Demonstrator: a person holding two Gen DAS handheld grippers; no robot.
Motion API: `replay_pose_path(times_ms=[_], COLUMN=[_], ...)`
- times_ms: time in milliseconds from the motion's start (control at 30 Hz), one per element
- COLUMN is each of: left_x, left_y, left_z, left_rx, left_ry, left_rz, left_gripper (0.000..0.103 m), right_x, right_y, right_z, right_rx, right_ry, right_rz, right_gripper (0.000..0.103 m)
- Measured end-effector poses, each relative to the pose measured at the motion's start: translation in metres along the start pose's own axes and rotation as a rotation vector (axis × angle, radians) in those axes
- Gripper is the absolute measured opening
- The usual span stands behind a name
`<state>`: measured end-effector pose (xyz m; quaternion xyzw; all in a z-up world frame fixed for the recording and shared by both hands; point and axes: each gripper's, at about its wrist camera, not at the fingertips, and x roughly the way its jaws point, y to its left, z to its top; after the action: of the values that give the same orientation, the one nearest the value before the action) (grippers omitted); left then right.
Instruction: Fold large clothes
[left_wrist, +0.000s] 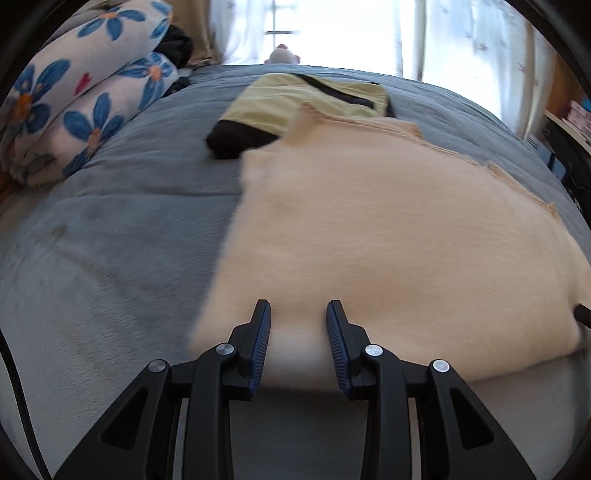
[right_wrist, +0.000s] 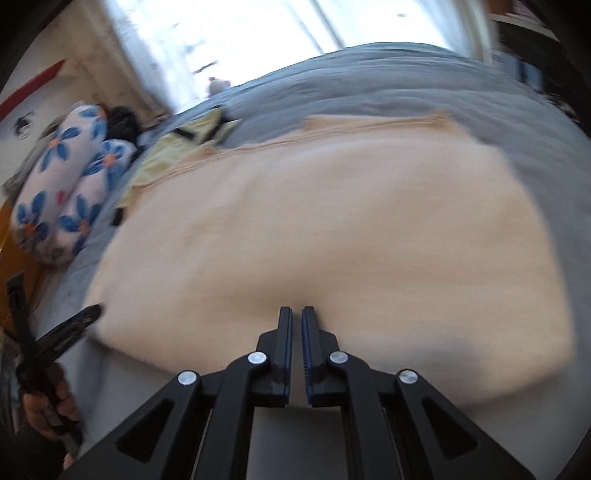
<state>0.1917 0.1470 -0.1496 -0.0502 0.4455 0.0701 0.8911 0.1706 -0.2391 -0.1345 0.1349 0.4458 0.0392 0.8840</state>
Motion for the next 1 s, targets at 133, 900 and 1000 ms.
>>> replay_pose_path(times_ms=[133, 900, 1000], left_x=[0.001, -0.047, -0.063], left_y=[0.019, 0.018, 0.019], left_z=[0.0, 0.006, 0.002], left_rx=[-0.046, -0.09, -0.101], left_ry=[0.019, 0.101, 0.11], left_rz=[-0.073, -0.053, -0.05], left_gripper=[0.03, 0.056, 0.058], right_x=[-0.019, -0.08, -0.089], right_y=[-0.065, -0.047, -0.03], right_z=[-0.005, -0.014, -0.019], right_rx=[0.111, 0.142, 0.12], right_ry=[-0.014, -0.025, -0.023], right_rz=[-0.108, -0.153, -0.132], right_gripper=[0.001, 0.037, 0.04])
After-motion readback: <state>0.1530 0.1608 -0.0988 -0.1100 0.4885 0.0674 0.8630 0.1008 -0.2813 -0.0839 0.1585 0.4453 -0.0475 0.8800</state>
